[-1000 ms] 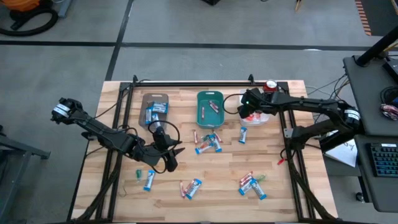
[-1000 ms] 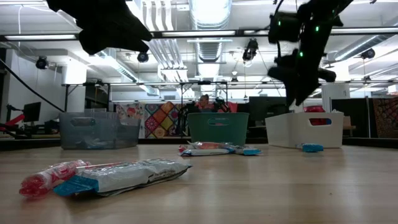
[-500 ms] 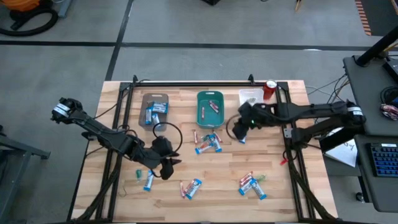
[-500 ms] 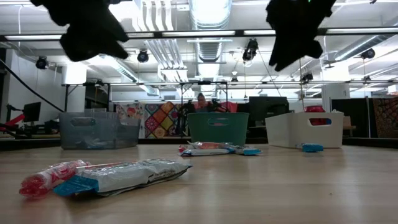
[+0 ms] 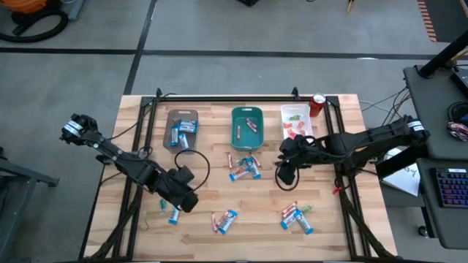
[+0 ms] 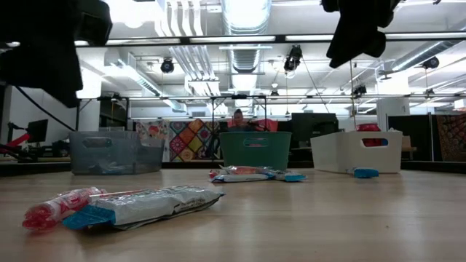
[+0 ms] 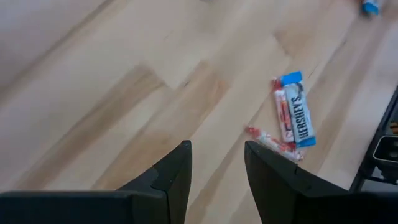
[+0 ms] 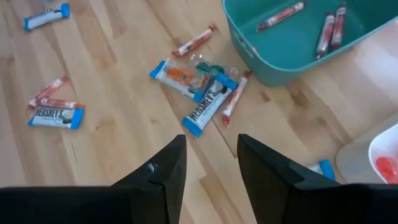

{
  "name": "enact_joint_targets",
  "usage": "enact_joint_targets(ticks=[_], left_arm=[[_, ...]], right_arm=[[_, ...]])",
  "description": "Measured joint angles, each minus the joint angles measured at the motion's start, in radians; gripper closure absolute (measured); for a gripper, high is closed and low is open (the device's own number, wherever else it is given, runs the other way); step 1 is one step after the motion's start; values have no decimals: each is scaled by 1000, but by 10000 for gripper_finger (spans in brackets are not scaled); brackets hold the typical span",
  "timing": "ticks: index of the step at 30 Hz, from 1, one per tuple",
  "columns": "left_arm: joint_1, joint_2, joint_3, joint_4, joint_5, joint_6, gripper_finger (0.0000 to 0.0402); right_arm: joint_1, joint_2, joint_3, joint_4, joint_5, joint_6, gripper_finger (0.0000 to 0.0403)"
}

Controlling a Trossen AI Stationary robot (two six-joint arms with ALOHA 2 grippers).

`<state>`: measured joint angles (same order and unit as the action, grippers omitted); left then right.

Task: Sort candy
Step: Put the blue gummy into the white bin

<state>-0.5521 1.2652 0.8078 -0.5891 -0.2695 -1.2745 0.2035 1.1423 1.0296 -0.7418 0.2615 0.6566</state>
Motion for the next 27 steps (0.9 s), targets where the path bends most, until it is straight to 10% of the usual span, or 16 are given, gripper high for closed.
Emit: enact_joint_targets(ticks=[27], left_arm=[[-248,1,85,-199,133,-492,270]], right_arm=[[2,0,-26,27,109,33,268]])
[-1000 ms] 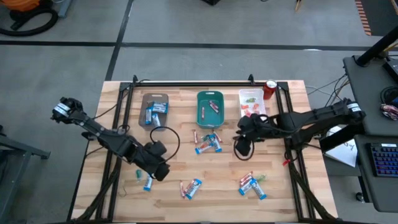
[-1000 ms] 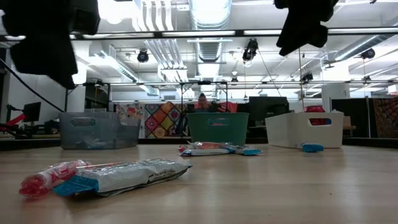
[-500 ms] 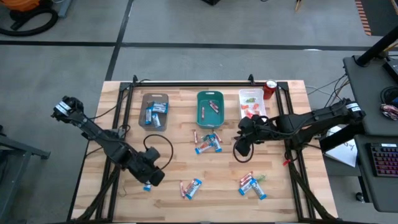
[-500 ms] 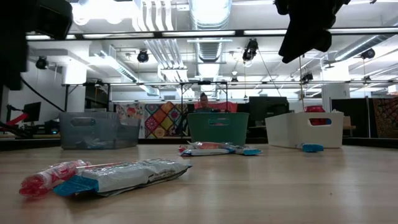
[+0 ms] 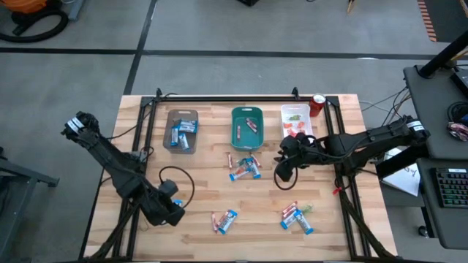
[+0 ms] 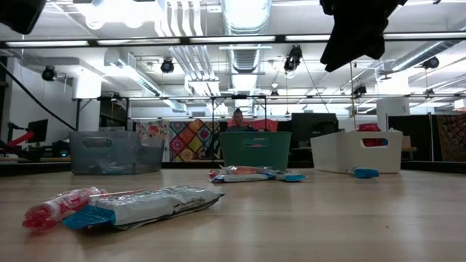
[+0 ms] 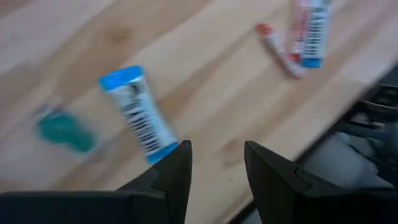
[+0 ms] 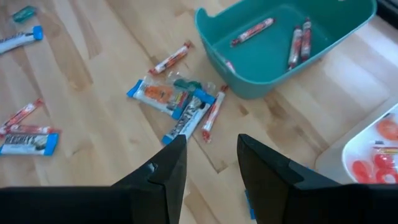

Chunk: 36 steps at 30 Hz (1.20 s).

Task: Sort candy
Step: Put the blue gummy into the white bin

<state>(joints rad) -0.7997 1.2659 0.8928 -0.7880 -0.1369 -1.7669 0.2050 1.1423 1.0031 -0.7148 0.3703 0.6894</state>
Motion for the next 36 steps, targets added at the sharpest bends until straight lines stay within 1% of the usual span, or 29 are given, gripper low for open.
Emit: enact_joint_targets(ticks=[4,11,14,16,25,31,36], left_arm=[[-15,0,-15,-61,5,-77,275],[-15,9,-88,-108,6,-209,280],[-15,37,-108,-113,36,-238,281],[-15,68,-112,-118,60,-242,281],[-15,200,-112,-126,77,-206,281],[-15,300,-120,-127,111,-204,281],[-14,348,-107,-132,120,-181,292]], right_arm=[[0,0,-7,4,32,-1,268],[0,0,-11,21,34,-3,268],[0,0,-11,20,34,-1,268],[0,0,-11,19,33,1,268],[0,0,-12,56,33,7,268],[0,0,-13,69,33,13,268],[0,0,-13,70,32,20,268]])
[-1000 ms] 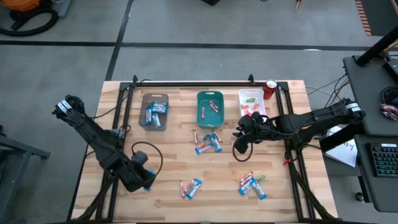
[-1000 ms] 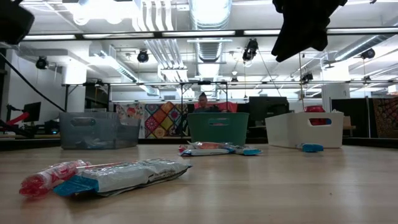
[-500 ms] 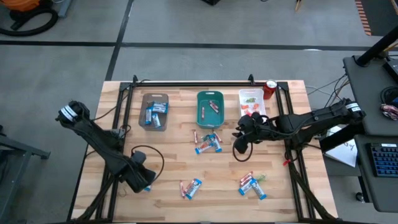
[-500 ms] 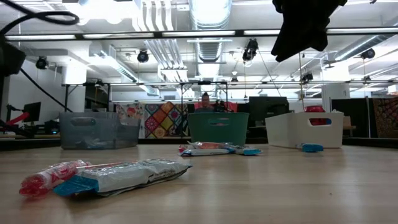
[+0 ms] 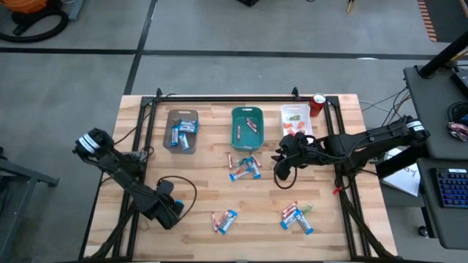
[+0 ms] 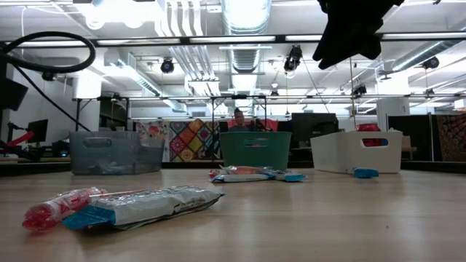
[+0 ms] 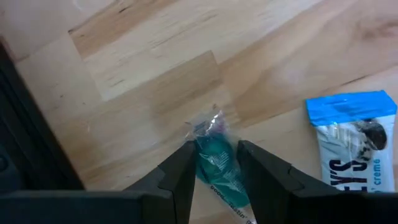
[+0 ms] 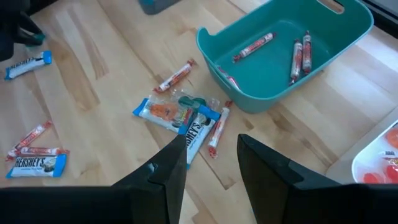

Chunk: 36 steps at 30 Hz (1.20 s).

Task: Sort candy
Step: Put the blue gummy into the white bin

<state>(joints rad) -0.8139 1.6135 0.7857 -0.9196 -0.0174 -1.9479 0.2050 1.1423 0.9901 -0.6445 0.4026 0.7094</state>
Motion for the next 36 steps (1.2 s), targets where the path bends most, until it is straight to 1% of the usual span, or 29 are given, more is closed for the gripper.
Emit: enact_joint_targets(ticks=[4,9,15,18,21,25,27,29,31,33,36], left_arm=[[0,-16,6,3,-3,9,324],[-1,-43,5,1,-11,18,388],[-1,-73,8,-2,-35,69,398],[-1,-111,33,-6,-106,120,400],[-1,-162,66,-3,-231,207,401],[3,-250,107,66,-493,399,401],[10,-297,117,134,-616,541,401],[19,-339,117,220,-714,707,401],[33,-369,117,317,-778,890,401],[49,-389,116,400,-813,1068,402],[82,-398,116,530,-885,1320,401]], right_arm=[[0,0,0,6,0,0,268],[0,0,-19,39,1,-11,268],[0,0,-52,59,0,-14,268],[0,0,-59,59,0,-15,268],[2,0,-60,62,2,-35,268],[6,0,-76,147,17,-104,268],[8,0,-92,218,17,-155,268],[12,0,-117,297,17,-217,268],[19,0,-153,412,14,-287,268],[31,0,-199,545,2,-356,268],[57,0,-283,773,-47,-464,268]])
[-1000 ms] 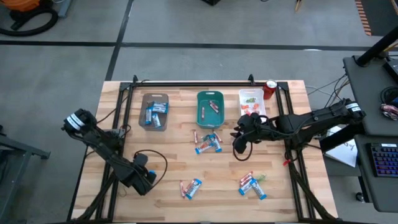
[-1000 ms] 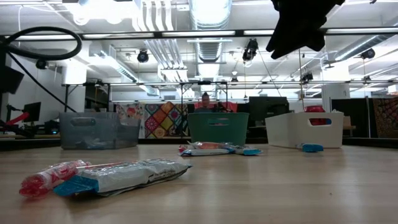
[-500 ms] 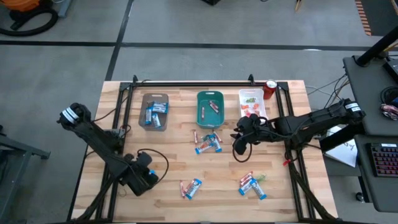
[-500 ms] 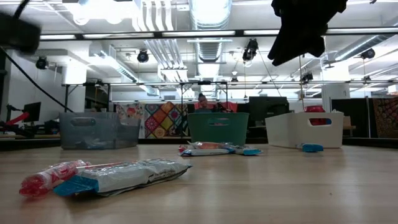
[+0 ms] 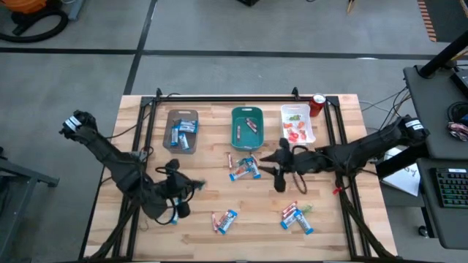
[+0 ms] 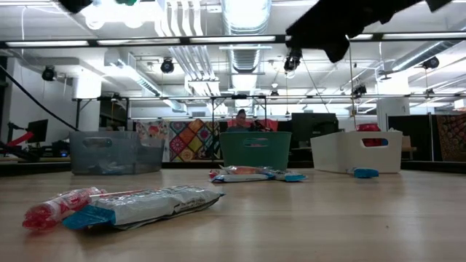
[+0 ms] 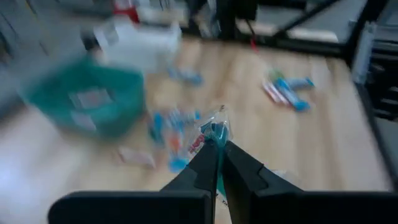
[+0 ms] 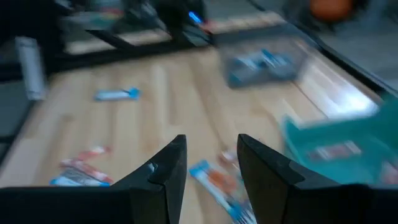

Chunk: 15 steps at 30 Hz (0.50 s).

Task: Sort candy
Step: Put the blue gummy into the white bin

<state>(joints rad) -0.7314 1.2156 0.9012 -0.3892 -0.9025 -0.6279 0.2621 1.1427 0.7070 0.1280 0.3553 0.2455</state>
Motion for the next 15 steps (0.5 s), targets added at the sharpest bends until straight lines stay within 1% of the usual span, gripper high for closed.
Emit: enact_joint_targets(ticks=[2,4,5,7,9,12,13,15], left_arm=[[31,6,0,106,-39,164,401],[67,22,0,215,-31,313,401],[86,33,0,269,-9,379,401],[126,58,-2,365,71,488,401],[169,87,-7,453,187,565,401],[220,138,-12,555,334,613,401],[232,157,-13,580,356,618,401],[251,196,-14,620,348,620,401]], right_arm=[[22,9,-65,184,-16,-56,268],[41,26,-121,354,-19,-103,268],[48,41,-142,431,-19,-121,268],[59,78,-170,562,-19,-149,268],[67,121,-179,630,-18,-166,268],[78,191,-161,671,-18,-178,268],[80,215,-144,675,-19,-178,268],[85,263,-109,677,-18,-173,268]])
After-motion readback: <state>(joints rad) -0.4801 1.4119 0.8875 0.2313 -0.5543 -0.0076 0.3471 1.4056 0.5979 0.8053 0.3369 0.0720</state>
